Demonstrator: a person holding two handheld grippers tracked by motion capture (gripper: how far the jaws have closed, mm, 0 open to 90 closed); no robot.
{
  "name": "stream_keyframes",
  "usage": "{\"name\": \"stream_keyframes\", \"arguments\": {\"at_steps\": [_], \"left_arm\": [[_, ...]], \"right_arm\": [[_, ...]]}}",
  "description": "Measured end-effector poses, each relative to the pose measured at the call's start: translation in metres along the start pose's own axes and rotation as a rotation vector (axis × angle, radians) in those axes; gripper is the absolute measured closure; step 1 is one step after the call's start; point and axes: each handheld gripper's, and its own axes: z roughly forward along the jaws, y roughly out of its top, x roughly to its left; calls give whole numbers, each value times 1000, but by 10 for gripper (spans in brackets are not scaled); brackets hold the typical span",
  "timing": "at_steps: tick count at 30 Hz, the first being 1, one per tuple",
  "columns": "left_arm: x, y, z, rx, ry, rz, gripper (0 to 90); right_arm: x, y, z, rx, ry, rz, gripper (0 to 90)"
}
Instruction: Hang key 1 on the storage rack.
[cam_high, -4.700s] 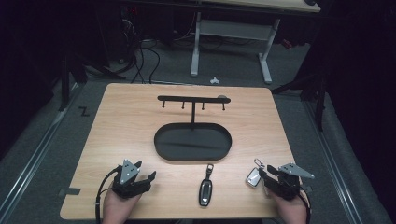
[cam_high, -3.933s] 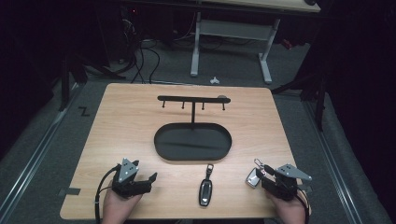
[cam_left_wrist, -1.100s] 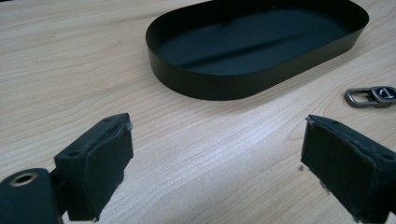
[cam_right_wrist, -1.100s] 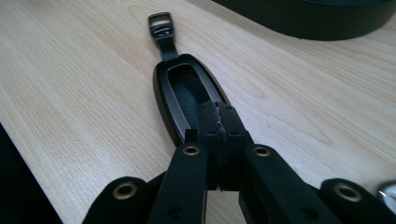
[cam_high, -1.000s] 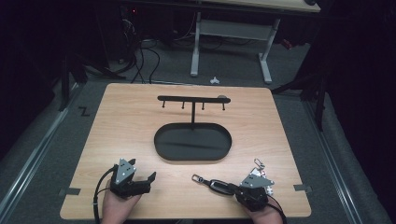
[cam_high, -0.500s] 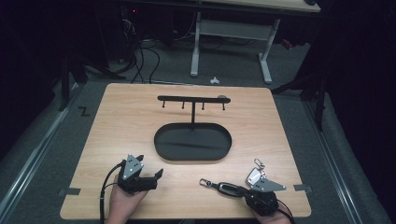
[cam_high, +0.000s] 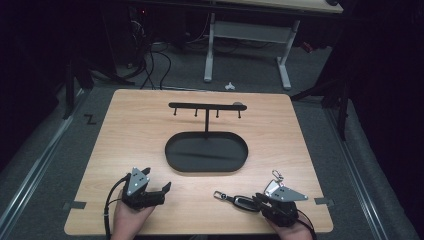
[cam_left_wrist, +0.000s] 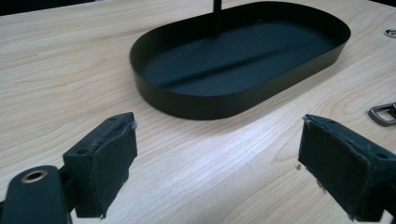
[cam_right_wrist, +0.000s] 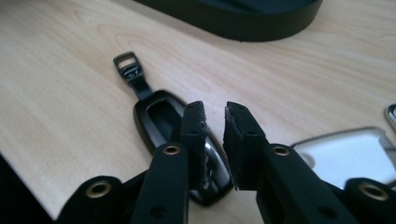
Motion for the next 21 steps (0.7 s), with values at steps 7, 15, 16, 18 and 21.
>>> {"name": "stream_keyframes", "arguments": {"at_steps": [7, 15, 16, 18, 21], "left_arm": [[8, -9, -20, -9, 42, -17, 116], [10, -15, -30, -20, 64, -21, 113], [10, -14, -30, -20, 62, -19, 113], [8, -14, -28, -19, 60, -14, 113], [6, -13, -26, -16, 55, 2, 113]], "right_arm": [[-3, 14, 12, -6, 7, -1, 693], [1, 27, 28, 55, 16, -44, 641], [2, 28, 29, 60, 16, -46, 633], [2, 30, 31, 73, 29, -56, 615], [0, 32, 33, 99, 35, -55, 577]]}}
